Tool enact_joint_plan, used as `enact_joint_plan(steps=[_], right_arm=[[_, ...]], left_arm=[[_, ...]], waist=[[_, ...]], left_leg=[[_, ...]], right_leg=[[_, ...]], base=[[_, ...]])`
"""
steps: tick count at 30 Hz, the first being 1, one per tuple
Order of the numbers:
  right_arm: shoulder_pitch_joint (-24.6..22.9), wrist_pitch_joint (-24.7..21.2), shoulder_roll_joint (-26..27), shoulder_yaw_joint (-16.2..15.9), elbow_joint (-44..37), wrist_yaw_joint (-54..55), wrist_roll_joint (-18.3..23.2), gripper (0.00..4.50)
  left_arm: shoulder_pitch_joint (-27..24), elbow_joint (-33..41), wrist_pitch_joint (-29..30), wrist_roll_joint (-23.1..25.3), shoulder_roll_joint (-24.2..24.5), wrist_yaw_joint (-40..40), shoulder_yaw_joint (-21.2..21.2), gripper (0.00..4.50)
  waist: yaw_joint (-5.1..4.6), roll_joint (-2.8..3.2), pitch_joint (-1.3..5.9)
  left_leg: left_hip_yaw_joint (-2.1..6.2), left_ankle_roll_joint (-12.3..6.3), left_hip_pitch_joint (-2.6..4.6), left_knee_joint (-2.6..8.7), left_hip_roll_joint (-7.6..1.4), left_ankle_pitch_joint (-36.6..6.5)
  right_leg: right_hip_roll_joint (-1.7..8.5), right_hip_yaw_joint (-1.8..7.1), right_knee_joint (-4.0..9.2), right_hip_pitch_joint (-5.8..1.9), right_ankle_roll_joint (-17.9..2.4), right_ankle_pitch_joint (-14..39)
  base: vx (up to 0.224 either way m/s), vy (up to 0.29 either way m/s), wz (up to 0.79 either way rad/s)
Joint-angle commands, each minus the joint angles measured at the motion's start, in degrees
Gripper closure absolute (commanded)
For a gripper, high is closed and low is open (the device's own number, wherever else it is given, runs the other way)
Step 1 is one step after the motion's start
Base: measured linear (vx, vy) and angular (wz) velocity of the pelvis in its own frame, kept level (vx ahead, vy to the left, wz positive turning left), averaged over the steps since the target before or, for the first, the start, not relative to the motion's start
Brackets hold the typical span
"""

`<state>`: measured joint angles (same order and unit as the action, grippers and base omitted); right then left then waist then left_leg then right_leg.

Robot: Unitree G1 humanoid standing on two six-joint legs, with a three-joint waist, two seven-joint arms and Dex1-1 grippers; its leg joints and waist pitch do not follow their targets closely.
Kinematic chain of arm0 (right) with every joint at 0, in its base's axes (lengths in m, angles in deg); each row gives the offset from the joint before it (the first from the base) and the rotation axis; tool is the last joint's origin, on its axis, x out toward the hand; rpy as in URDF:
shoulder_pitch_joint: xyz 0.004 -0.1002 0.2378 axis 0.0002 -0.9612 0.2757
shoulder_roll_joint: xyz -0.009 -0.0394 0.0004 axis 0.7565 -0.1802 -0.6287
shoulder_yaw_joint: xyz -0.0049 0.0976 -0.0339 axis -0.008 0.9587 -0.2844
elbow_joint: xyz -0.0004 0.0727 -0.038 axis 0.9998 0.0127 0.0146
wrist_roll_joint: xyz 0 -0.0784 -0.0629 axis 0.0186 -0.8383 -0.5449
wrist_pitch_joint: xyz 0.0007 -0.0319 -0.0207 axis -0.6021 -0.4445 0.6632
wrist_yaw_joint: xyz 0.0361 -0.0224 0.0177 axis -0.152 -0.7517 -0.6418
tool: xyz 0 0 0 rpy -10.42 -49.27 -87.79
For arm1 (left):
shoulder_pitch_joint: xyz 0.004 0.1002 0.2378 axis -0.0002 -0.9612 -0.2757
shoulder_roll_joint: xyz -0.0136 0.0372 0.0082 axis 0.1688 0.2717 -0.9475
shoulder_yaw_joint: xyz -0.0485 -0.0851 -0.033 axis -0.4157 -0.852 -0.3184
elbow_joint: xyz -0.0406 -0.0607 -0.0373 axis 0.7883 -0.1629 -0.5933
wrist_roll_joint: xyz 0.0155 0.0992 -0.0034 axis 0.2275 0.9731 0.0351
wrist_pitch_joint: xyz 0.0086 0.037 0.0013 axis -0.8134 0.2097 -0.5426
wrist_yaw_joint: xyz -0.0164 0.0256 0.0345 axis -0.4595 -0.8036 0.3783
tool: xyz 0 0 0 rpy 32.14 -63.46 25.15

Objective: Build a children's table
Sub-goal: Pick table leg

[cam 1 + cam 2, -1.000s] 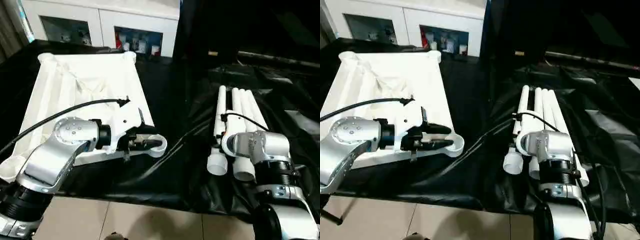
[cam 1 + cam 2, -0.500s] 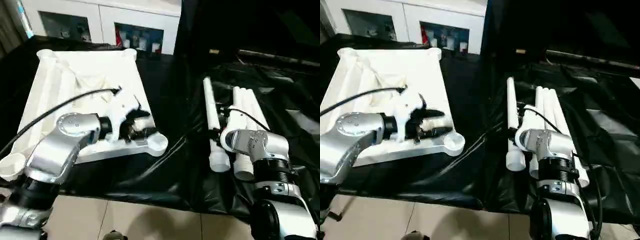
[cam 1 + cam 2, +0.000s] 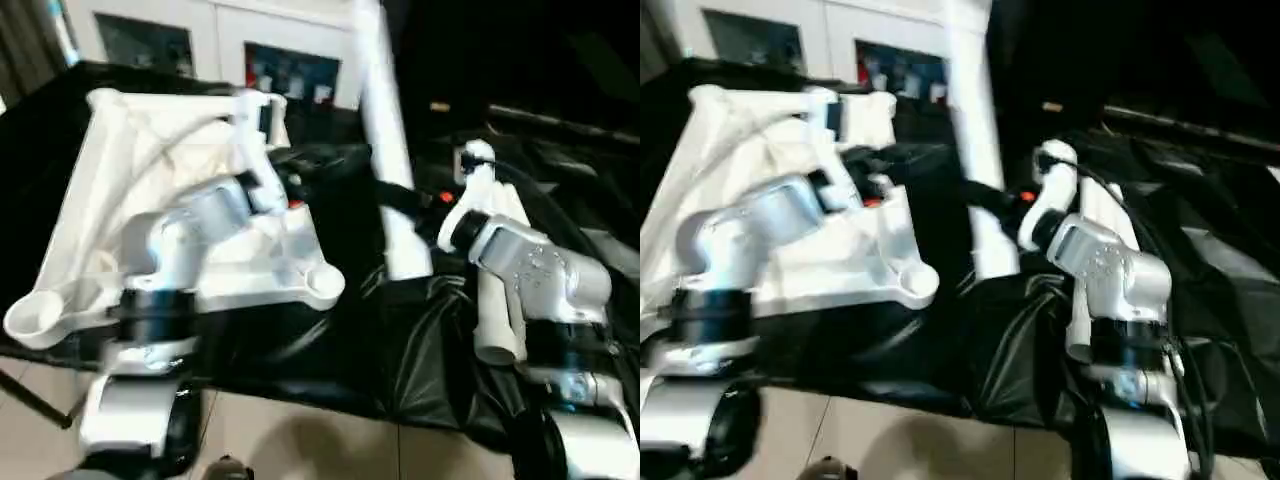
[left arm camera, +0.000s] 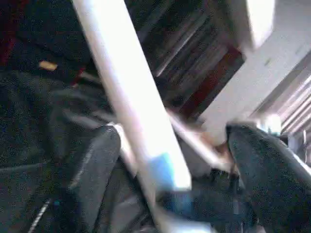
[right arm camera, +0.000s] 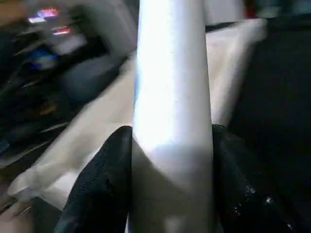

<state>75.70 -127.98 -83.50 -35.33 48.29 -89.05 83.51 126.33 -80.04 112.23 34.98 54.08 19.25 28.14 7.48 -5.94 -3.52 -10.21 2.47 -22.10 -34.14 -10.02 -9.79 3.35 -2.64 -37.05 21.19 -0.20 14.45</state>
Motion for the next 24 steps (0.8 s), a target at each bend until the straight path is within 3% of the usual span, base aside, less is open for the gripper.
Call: enact_joint_plan(steps=[1, 4, 9, 16, 17, 24], right_arm=[[-1.39, -1.24, -1.51, -0.22, -3.91, -3.58, 3.03, 2.66], [-3.00, -2.43, -2.59, -2.45, -6.95, -6.39, 4.05, 2.66], [-4.29, -2.15, -4.15, -5.46, -8.44, -7.58, 3.48, 2.66], [-4.61, -1.59, -3.58, -7.92, -9.47, -5.94, 2.35, 2.66], [-4.51, -1.16, -3.55, -8.23, -9.26, -5.36, 1.71, 2.66], [-3.89, 1.74, -4.39, -11.61, -9.17, -2.14, -2.61, 2.66]], left_arm=[[1.66, 0.11, 2.25, -2.27, -1.48, 1.96, -1.15, 0.01], [2.26, -0.10, 2.82, -3.89, -2.93, 4.07, -2.05, 0.00], [2.79, 2.06, 4.78, -6.62, -4.15, 3.52, -2.21, 0.00], [1.32, 3.22, 5.55, -4.41, -3.84, 5.26, 0.67, 0.00], [1.19, 3.45, 5.91, -4.65, -3.78, 5.46, 0.78, 0.28], [1.27, 4.31, 7.27, -4.43, -4.39, 8.97, 0.02, 0.72]], waist=[[0.43, 0.08, 4.11], [0.86, 0.17, 3.98], [0.73, 0.28, 3.93], [0.65, 0.37, 3.79], [0.63, 0.37, 3.81], [0.55, 0.47, 3.82]], left_leg=[[0.87, -1.92, 1.57, 3.10, -3.27, 0.37], [1.03, -1.17, 1.71, 3.28, -3.41, -0.71], [1.05, 0.36, 1.71, 3.46, -3.38, -1.73], [1.22, 1.91, 1.72, 3.79, -3.40, -4.11], [1.19, 2.01, 1.70, 3.79, -3.36, -4.12], [1.23, 2.63, 1.65, 3.80, -3.28, -3.65]], right_leg=[[5.18, 2.60, 3.45, -2.95, -13.92, -10.68], [5.26, 2.61, 3.79, -2.86, -13.10, -8.12], [5.27, 2.63, 4.00, -2.70, -12.43, -5.72], [5.27, 2.69, 4.50, -2.40, -10.44, -1.44], [5.26, 2.69, 4.50, -2.42, -10.42, -1.46], [5.12, 2.74, 4.39, -2.39, -9.91, -3.36]], base=[[0.000, 0.000, 0.00], [0.000, 0.000, 0.00], [0.000, 0.000, 0.00], [0.000, 0.000, 0.00], [0.000, 0.000, 0.00], [0.000, 0.000, 0.00]])
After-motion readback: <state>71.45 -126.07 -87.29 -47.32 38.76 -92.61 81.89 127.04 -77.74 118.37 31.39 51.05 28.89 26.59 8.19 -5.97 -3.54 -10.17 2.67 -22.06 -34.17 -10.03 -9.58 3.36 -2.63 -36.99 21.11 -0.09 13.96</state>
